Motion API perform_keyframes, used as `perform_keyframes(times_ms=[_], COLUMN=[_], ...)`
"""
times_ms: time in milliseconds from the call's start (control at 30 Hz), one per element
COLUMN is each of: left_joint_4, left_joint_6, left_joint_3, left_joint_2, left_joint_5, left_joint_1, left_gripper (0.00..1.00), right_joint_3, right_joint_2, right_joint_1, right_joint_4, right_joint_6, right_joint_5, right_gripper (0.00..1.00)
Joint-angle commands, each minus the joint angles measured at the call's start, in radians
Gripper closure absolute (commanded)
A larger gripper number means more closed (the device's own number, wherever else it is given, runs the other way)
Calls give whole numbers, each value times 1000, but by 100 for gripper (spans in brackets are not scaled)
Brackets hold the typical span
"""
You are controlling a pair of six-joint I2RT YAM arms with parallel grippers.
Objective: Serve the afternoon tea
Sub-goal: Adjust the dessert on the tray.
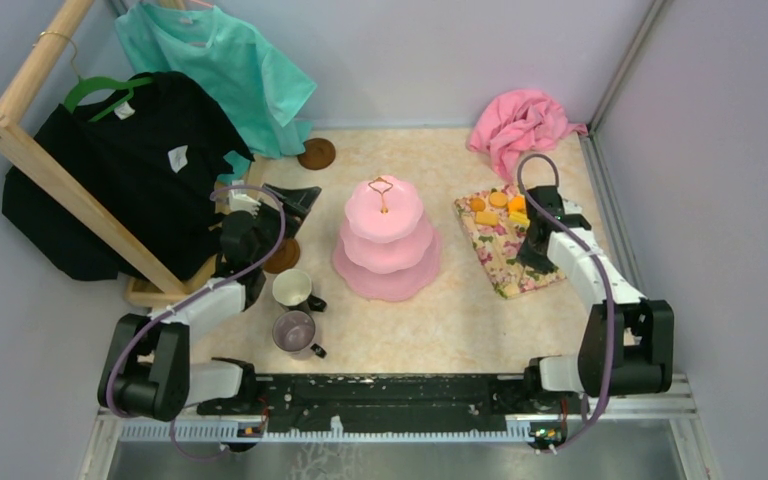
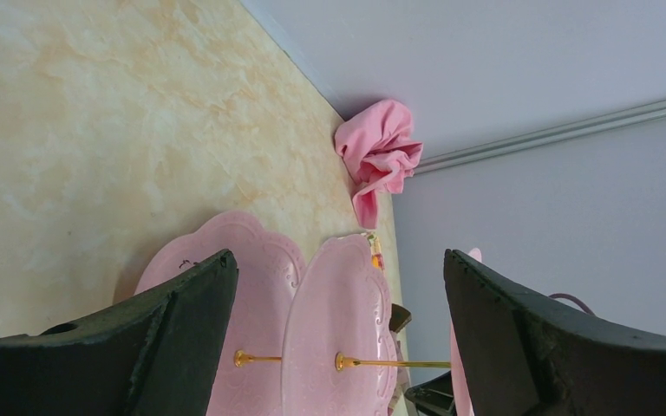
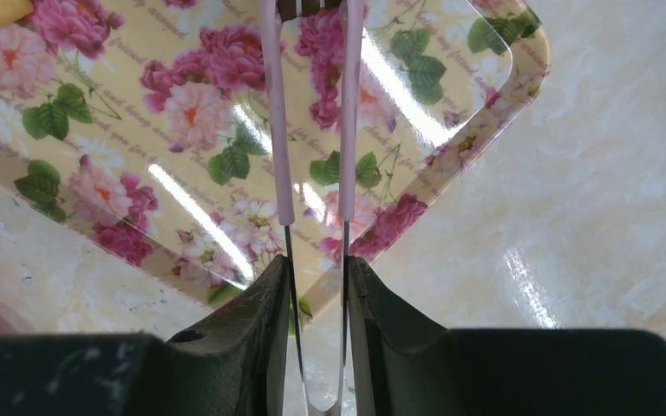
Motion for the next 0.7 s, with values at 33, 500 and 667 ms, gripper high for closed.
perform_keyframes(times_ms=[33,500,667], left_joint_4=[28,-35,-77], left_joint_6=[17,48,68], left_joint_3=[-9,-11,-14], left_joint_2=[-9,-62,-103], left_joint_5=[-1,-19,-32], left_joint_1=[-8,-39,-39], left_gripper=[7,7,7], right_joint_3=[-23,-97,-121], right_joint_2=[-69,-259,-321], right_joint_1=[-6,238,331], right_joint_4=[42,-52,-92], right_joint_6=[7,180,246], right_joint_5=[-26,52,99], right_gripper=[82,87,90])
